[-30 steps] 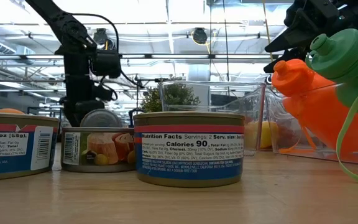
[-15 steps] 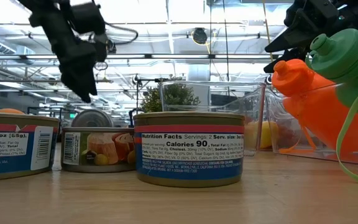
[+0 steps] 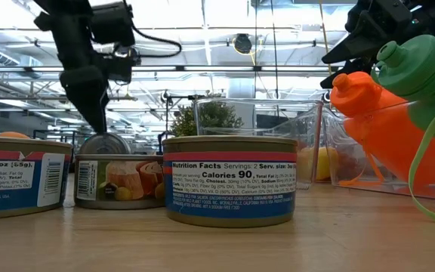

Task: Pick & Place Food Item
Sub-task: Put the top green tuna can into the middle transparent bin

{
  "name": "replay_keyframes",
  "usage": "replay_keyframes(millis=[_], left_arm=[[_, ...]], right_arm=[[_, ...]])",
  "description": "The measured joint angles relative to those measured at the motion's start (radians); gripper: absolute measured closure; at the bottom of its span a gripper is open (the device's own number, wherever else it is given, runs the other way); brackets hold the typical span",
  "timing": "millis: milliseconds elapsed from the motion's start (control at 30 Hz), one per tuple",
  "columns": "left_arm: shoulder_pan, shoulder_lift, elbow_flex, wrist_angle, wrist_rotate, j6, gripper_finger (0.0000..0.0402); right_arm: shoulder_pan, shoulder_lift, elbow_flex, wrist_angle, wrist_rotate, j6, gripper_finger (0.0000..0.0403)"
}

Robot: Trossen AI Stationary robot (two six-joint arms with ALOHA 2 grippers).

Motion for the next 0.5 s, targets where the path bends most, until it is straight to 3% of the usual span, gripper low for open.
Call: replay_keyframes(millis=[333, 500], left_arm=[[-0.011, 0.166, 0.0, 0.011, -0.017, -0.023, 0.0045], [-0.03, 0.194, 0.0, 0.03, -0.011, 0.011, 0.0102]], right_arm=[[0.0, 0.0, 0.0, 0.0, 0.0, 0.0, 0.0041], [0.0, 0.0, 0.0, 0.0, 0.0, 0.001, 0.0041]])
